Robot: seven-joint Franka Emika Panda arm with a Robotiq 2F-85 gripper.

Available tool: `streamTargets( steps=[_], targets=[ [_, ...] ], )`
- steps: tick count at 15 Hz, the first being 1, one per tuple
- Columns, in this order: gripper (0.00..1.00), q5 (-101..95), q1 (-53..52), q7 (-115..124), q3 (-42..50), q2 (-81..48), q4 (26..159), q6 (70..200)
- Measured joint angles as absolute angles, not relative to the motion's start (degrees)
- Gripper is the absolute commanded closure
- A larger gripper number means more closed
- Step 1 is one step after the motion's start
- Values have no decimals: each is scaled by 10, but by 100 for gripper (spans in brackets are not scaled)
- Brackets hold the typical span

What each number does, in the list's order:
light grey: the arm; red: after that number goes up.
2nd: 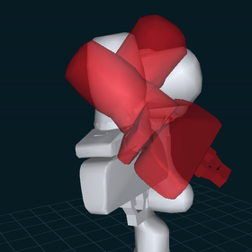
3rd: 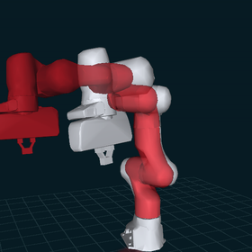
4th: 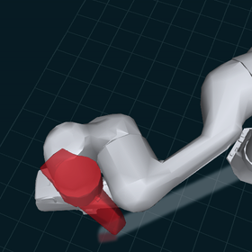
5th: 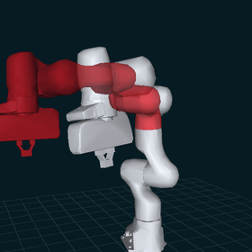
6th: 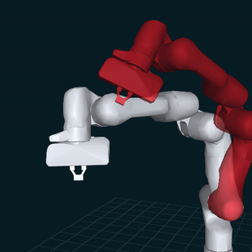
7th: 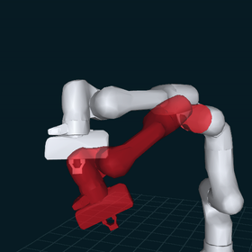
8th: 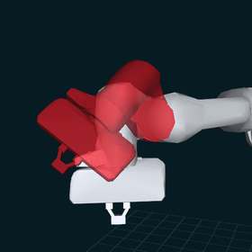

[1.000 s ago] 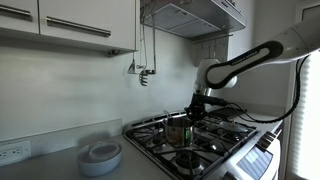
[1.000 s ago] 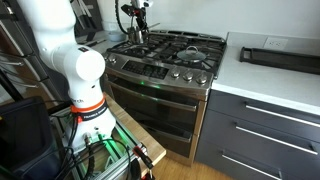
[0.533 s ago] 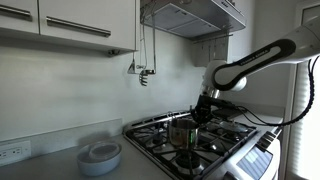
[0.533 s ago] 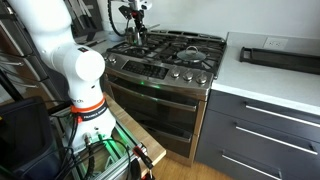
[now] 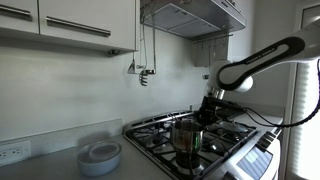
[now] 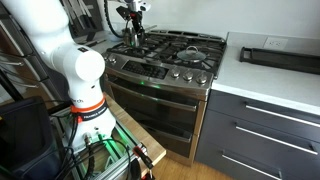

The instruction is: Move the pot to the bottom left stove plate and then put the glass lid on the pot

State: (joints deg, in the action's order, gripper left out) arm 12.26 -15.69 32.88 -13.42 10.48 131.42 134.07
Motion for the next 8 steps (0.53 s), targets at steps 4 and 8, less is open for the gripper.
streamTargets(
  steps=[4,8],
  targets=[
    [97,123,-156,313,-136,113,1323,1341],
    [53,123,-155,310,-138,119,1326,1341]
  ],
)
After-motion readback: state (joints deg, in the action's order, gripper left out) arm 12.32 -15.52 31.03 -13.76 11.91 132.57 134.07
